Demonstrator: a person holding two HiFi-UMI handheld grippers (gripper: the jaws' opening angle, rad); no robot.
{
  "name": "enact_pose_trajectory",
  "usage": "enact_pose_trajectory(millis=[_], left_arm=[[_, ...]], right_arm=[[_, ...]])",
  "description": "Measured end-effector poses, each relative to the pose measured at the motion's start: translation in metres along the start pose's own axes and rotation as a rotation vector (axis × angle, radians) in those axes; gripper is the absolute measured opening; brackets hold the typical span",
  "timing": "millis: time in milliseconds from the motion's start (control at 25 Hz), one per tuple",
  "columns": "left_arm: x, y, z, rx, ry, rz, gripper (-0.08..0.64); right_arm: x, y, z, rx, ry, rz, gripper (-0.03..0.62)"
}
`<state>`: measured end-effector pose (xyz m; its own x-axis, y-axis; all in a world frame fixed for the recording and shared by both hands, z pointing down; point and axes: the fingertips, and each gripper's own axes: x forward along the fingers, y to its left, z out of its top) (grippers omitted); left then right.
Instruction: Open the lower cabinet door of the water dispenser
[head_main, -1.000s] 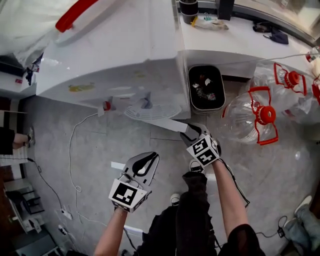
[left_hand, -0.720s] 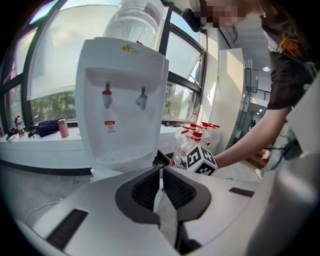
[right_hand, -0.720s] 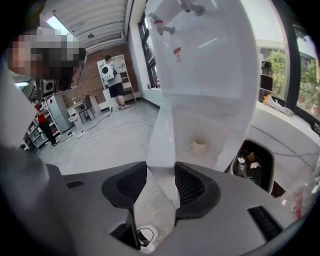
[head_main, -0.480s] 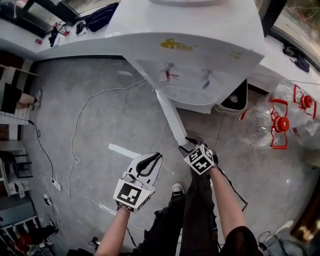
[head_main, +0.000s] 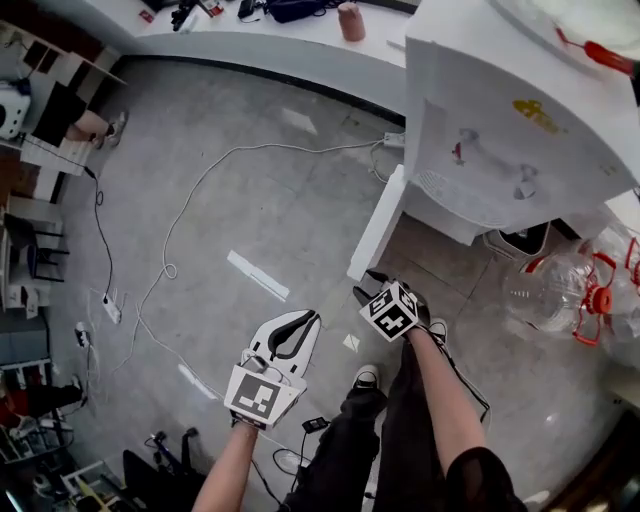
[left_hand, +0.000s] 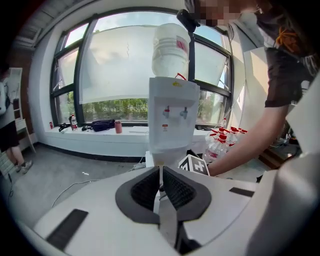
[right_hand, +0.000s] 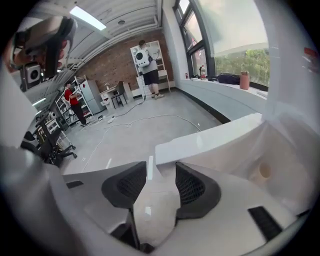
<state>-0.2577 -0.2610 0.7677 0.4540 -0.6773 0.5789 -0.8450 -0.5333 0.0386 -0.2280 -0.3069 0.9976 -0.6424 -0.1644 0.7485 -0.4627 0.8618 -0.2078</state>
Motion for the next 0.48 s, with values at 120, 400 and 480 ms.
enact_pose_trajectory(millis=[120,400,480], left_arm=[[-0.020,0.016,-0.008,-0.053,-0.017,0.046,0.020],[-0.056,0.027,-0.009,-0.099,-0.039,0.097,0.020],[-0.066,0.028,-0.002,-0.099,-0.042,0.094,0.020]], right_arm=[[0.017,0.007,0.023,-0.018,0.016,-0.004,0.193],[0.020,0.016,0.041,-0.021,0.043,0.015,0.207],[0.008,0.022,0.043,-0.022,0.058,0.016,0.210]])
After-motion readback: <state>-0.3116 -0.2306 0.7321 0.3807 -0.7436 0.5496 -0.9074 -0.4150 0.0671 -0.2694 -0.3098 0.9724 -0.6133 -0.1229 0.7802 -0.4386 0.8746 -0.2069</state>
